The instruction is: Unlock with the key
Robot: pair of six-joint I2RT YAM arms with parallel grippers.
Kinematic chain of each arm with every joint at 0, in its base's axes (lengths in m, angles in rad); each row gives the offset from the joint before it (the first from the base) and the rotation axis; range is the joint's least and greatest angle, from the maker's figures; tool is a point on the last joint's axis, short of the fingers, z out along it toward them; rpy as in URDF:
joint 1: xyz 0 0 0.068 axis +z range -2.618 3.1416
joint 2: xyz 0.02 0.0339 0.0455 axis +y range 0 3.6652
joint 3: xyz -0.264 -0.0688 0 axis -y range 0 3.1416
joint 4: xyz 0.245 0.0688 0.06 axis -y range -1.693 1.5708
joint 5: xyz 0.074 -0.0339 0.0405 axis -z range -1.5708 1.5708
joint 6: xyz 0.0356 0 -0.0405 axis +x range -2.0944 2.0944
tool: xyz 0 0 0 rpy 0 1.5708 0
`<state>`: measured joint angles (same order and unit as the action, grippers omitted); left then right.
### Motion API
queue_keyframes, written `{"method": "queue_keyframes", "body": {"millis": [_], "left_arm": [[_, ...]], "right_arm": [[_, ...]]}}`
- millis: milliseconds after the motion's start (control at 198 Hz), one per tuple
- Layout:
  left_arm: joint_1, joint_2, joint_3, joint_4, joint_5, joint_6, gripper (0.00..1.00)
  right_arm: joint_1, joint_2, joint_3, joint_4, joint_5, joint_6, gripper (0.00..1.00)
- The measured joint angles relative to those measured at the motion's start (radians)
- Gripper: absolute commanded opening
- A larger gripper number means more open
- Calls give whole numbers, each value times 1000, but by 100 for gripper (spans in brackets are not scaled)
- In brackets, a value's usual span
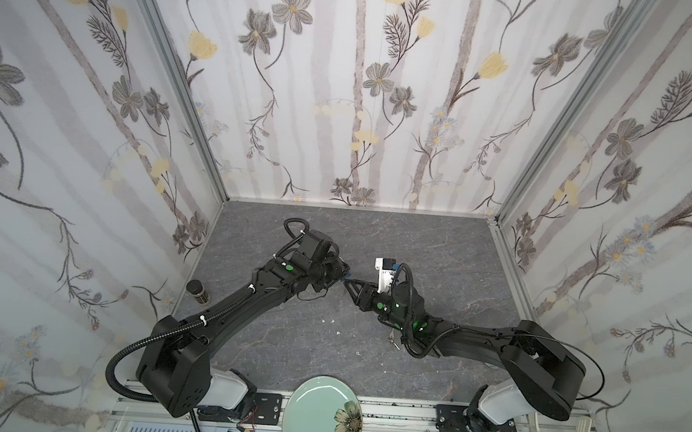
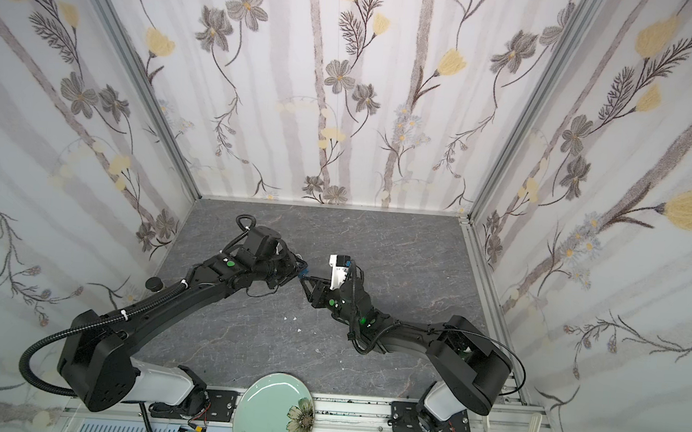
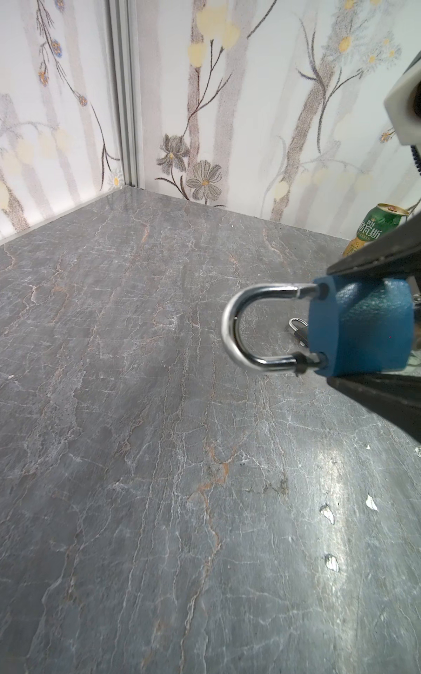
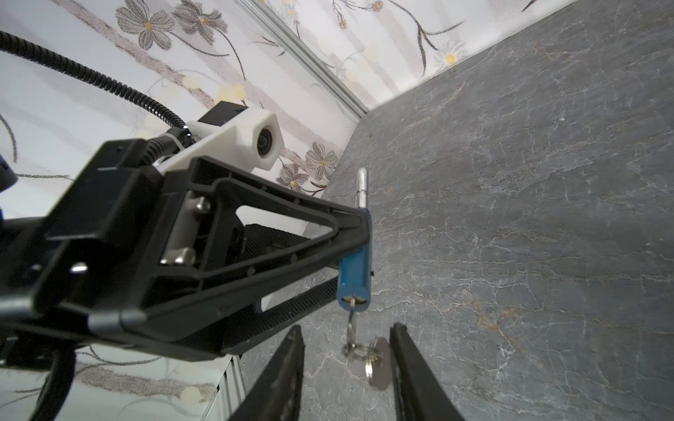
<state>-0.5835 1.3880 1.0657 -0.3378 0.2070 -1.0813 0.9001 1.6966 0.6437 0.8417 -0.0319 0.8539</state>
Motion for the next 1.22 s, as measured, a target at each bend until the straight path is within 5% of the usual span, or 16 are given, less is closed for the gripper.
{"method": "queue_keyframes", "body": {"millis": [479,857,1029,1215], "left_arm": [[-1,-13,-6,7,26,-23,0],[0,-12,-17,54,27,-44,0],[3,-12,-19,53,27,-44,37],[25,-21,-37,53,64,-39,53]], "right_arm": [[-19,59,66,0,31,-25,35],[-29,87,116,-21,6,-38,10],[-30,87,114,-23,2,-43,2],[-34,71,66,-6,-18,-40,0]]}}
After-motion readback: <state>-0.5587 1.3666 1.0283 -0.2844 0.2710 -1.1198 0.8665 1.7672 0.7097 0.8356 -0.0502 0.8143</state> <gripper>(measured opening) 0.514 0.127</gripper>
